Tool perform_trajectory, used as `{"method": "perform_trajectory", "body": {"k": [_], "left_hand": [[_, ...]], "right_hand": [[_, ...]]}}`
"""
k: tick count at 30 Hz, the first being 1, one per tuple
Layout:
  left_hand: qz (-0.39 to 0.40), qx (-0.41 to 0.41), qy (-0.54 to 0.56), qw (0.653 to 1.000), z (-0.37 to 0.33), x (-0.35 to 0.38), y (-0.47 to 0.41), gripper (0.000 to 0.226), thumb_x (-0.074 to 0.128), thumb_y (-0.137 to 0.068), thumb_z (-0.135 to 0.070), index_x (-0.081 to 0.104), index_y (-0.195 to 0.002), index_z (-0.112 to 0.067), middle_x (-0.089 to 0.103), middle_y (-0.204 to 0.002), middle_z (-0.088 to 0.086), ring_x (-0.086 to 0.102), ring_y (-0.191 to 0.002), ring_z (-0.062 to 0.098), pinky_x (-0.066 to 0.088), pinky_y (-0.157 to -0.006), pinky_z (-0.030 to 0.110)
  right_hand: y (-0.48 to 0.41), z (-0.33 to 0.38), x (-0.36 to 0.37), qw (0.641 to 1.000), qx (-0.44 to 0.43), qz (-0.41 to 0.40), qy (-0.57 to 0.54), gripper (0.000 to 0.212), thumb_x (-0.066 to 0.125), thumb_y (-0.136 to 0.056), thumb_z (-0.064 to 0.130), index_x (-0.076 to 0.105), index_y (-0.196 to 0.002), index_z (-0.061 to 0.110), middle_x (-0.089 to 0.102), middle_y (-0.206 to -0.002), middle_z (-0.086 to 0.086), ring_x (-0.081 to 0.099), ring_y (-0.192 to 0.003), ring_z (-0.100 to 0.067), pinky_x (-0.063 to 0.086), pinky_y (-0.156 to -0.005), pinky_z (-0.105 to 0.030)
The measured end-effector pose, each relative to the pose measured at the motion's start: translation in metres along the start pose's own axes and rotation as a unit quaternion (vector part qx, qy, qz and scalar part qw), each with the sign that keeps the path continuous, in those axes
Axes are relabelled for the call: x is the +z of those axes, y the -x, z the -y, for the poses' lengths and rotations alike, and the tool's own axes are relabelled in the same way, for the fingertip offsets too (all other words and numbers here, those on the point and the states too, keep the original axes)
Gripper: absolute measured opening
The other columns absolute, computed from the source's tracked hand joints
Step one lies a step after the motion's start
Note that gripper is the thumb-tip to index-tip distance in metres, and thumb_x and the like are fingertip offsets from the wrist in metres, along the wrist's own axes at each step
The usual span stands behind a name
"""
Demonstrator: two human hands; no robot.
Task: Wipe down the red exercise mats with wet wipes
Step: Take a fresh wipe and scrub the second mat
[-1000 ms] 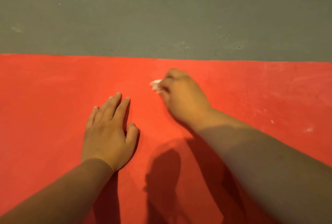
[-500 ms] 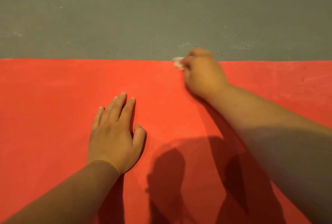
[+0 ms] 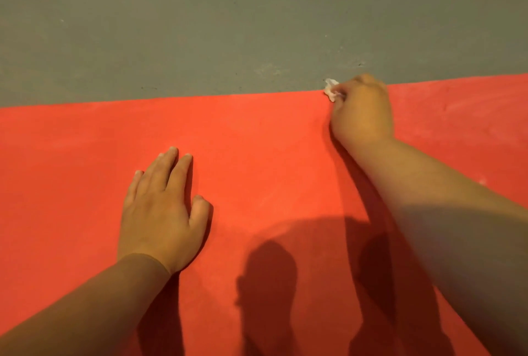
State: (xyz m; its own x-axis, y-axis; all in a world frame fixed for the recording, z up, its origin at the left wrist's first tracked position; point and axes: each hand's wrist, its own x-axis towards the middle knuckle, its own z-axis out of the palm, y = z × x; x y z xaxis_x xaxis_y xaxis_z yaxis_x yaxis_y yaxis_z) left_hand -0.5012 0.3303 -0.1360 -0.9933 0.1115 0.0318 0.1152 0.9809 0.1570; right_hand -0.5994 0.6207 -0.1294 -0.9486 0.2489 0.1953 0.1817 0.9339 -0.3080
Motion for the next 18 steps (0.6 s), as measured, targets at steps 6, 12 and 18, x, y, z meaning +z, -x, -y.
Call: {"method": "perform_trajectory", "body": {"k": [6, 12, 18], "left_hand": [[0.001, 0.003, -0.007, 1.0, -0.001, -0.001, -0.001, 0.074, 0.029, -0.076, -0.043, 0.045, -0.14, -0.011, 0.035, -0.151, 0.01, 0.03, -0.14, 0.027, 0.019, -0.117, 0.047], [0.0, 0.004, 0.005, 1.0, 0.0, 0.0, -0.002, 0.072, 0.03, -0.077, -0.042, 0.044, -0.14, -0.01, 0.035, -0.151, 0.01, 0.03, -0.14, 0.026, 0.018, -0.117, 0.047], [-0.011, 0.006, 0.019, 1.0, 0.0, -0.001, -0.003, 0.073, 0.03, -0.077, -0.042, 0.046, -0.139, -0.008, 0.036, -0.15, 0.013, 0.031, -0.139, 0.029, 0.019, -0.117, 0.048]], "right_hand": [[0.017, 0.099, 0.029, 0.98, -0.162, 0.084, -0.073, 0.031, 0.046, -0.089, 0.009, 0.065, -0.114, 0.014, 0.059, -0.113, -0.009, 0.051, -0.108, -0.026, 0.032, -0.087, -0.027], [-0.007, 0.065, 0.027, 0.988, -0.137, 0.058, -0.039, 0.028, 0.046, -0.092, 0.014, 0.066, -0.111, 0.014, 0.059, -0.109, -0.013, 0.051, -0.105, -0.031, 0.035, -0.087, -0.033], [0.015, 0.042, 0.014, 0.996, -0.075, 0.024, -0.041, 0.029, 0.048, -0.085, 0.003, 0.065, -0.108, 0.009, 0.056, -0.107, -0.015, 0.051, -0.102, -0.032, 0.033, -0.086, -0.032]]}}
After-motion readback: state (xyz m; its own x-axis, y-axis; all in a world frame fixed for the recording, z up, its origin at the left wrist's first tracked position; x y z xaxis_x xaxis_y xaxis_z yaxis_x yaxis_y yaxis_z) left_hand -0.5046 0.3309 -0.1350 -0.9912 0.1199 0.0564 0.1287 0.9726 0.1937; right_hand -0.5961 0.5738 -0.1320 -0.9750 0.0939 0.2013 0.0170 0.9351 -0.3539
